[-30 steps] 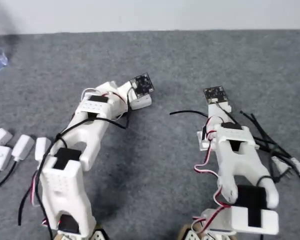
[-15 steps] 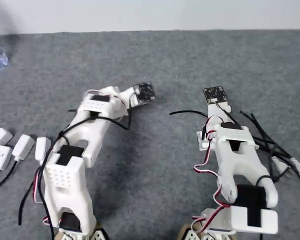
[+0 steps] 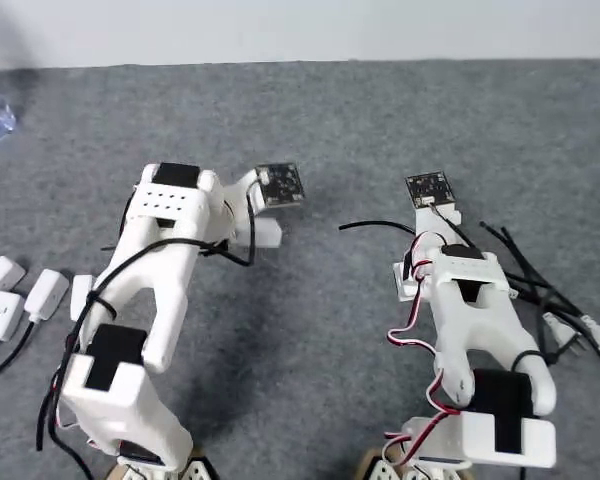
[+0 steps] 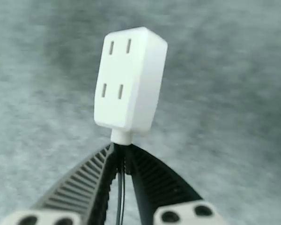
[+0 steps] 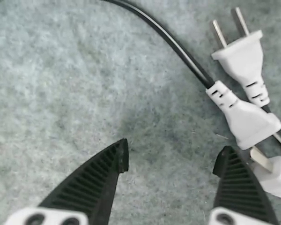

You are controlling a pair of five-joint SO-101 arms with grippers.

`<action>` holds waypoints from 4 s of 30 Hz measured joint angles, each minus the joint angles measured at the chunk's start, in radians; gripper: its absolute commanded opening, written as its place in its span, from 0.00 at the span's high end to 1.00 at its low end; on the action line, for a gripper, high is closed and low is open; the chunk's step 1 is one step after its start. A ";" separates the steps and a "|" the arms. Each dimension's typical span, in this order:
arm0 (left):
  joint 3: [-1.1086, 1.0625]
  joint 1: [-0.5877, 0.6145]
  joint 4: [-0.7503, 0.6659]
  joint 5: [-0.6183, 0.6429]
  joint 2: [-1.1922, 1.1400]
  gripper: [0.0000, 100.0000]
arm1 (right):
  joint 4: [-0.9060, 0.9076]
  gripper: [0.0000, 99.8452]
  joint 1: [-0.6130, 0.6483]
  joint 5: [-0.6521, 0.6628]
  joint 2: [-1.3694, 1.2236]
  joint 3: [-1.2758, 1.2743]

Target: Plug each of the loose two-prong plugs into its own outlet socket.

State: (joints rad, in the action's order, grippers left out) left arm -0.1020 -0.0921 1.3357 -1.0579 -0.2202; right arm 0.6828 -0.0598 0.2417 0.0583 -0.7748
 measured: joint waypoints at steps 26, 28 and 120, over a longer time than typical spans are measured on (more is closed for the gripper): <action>-0.723 -0.261 -0.396 0.044 0.404 0.73 | 0.000 0.71 -0.002 0.000 0.000 0.000; -0.727 -0.253 -0.348 0.014 0.425 0.71 | 0.000 0.71 -0.002 0.000 0.000 0.000; -1.421 0.221 -0.393 0.853 1.617 0.71 | 0.781 0.99 -0.041 0.601 -0.557 0.942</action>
State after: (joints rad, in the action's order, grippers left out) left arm -1.5228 0.1289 0.9429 -0.2048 1.3970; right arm 1.4638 -0.1013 0.8431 -0.4987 0.1672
